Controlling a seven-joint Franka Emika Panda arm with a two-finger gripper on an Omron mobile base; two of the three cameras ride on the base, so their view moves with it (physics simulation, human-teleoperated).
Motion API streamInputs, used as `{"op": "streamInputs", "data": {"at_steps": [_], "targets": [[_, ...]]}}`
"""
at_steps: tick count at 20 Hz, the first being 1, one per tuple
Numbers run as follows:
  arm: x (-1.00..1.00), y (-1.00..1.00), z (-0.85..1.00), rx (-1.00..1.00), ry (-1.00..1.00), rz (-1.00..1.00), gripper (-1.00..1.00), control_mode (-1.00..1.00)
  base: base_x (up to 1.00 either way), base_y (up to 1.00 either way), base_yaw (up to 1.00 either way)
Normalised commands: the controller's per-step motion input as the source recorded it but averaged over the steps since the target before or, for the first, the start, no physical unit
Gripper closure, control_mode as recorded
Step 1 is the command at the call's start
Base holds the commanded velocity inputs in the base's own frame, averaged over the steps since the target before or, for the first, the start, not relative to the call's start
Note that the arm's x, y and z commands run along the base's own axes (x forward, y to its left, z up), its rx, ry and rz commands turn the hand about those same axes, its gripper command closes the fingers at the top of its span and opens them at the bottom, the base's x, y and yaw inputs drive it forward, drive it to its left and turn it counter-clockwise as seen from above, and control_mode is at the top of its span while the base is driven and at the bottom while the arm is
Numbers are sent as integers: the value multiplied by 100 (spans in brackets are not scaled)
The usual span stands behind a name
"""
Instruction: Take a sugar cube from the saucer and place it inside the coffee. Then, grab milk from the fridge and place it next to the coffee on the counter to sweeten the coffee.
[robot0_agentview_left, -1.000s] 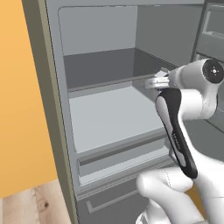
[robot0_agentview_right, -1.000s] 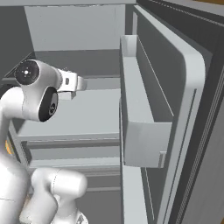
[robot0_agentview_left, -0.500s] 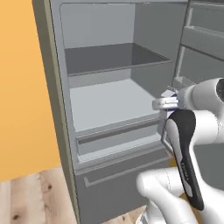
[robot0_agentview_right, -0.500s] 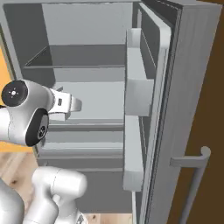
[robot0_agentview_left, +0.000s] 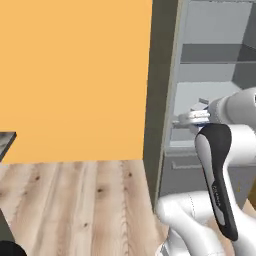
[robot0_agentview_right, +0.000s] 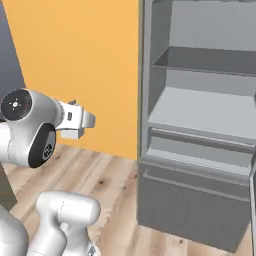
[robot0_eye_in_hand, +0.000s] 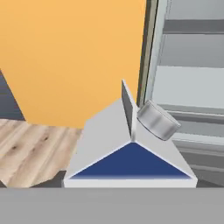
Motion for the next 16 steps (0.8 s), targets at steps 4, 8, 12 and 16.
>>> {"op": "streamInputs", "data": {"at_steps": [4,8,12,16], "targets": [[0,0,0,0,0,0,100,100,10,82,78],[0,0,0,0,0,0,100,100,96,48,54],[0,0,0,0,0,0,100,100,100,14,32],[0,0,0,0,0,0,100,100,100,-1,21]]}}
